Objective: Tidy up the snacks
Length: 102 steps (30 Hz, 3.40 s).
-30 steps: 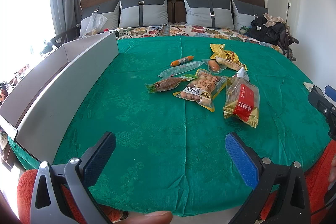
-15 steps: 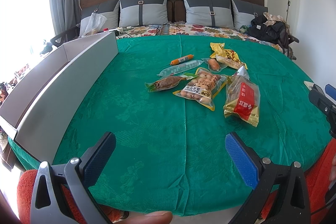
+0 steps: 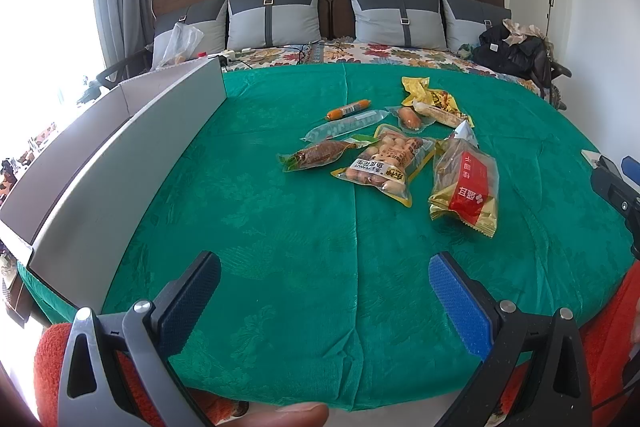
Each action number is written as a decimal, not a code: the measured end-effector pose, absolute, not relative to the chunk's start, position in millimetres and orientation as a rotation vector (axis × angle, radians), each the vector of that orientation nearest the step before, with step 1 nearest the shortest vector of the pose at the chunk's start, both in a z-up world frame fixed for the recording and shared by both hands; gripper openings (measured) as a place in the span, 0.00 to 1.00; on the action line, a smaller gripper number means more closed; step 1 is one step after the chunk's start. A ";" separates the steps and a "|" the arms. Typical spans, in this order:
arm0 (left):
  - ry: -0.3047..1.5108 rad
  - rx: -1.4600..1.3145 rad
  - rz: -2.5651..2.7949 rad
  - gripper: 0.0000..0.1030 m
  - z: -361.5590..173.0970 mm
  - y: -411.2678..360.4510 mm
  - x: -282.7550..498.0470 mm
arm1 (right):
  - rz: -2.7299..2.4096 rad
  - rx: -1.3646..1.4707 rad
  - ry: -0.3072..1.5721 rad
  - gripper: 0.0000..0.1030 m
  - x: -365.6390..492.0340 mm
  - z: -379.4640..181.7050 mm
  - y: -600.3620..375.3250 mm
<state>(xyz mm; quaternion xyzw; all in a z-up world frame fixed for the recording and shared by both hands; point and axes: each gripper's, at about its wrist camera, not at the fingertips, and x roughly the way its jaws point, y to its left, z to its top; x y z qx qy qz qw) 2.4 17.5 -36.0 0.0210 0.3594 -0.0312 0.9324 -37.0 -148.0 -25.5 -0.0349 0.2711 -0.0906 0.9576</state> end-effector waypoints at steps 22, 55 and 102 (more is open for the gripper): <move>0.736 0.044 -0.063 1.00 -36.2 17.4 2.5 | -0.182 -0.070 0.550 0.93 -37.3 -25.9 -147.8; 0.738 0.044 -0.063 1.00 -36.2 17.0 2.7 | -0.183 -0.068 0.552 0.93 -36.6 -25.9 -148.0; 0.956 0.033 -0.059 1.00 -85.7 25.8 43.0 | -0.148 -0.049 0.627 0.93 -30.9 -37.4 -148.5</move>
